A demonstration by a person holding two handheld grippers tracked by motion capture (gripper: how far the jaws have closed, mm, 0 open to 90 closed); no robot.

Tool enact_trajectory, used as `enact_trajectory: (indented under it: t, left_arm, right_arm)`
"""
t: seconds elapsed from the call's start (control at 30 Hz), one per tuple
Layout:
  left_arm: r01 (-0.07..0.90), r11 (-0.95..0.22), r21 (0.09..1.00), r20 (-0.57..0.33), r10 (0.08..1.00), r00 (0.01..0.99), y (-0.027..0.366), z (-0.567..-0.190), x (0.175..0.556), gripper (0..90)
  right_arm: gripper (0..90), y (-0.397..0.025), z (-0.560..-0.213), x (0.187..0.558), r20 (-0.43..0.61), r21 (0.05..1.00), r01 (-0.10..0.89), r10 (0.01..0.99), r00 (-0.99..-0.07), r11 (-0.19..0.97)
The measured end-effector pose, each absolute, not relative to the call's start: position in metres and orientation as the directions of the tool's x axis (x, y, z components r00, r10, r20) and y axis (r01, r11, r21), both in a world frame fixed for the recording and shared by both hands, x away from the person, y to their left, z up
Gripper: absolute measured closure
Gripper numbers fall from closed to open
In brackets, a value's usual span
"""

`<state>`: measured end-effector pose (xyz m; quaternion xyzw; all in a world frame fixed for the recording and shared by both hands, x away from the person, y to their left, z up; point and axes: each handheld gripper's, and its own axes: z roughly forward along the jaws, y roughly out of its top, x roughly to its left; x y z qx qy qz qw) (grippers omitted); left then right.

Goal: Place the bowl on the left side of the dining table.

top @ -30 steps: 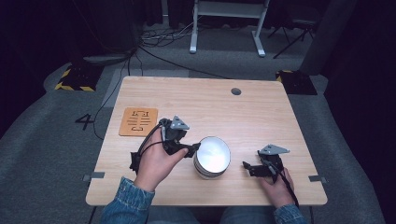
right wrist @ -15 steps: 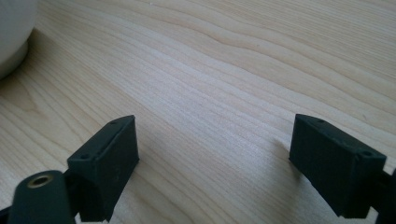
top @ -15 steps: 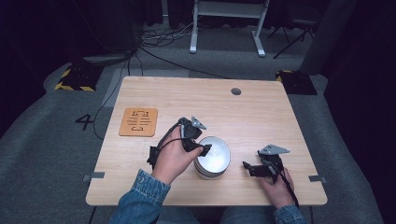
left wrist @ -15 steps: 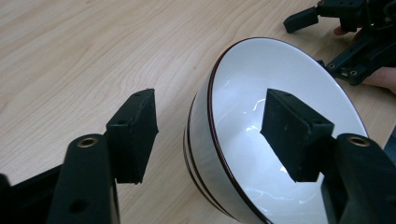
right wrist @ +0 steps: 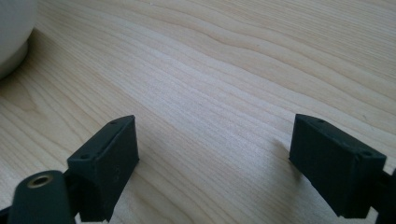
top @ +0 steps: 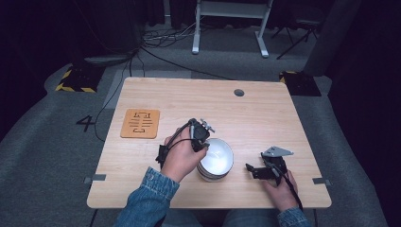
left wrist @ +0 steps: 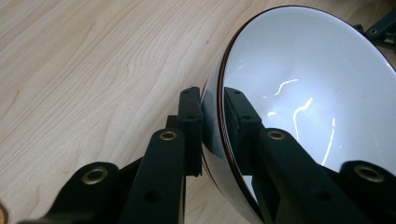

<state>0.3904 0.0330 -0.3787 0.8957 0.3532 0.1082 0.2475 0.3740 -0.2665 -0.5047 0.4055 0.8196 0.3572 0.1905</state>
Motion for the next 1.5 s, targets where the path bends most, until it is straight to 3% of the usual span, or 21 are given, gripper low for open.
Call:
enact_trajectory:
  t: [0.8,1.5]
  left_arm:
    - [0.565,-0.629,0.534,0.008,0.672,0.741,0.026,-0.343,0.387,80.2]
    - [0.585,-0.584,0.563,-0.011,0.702,0.712,0.042,-0.309,0.392,80.1]
  right_arm:
    - [15.7,-0.266,-0.504,0.373,-0.012,0.738,0.537,0.804,-0.595,0.409]
    - [15.7,-0.266,-0.504,0.373,-0.009,0.739,0.538,0.806,-0.592,0.404]
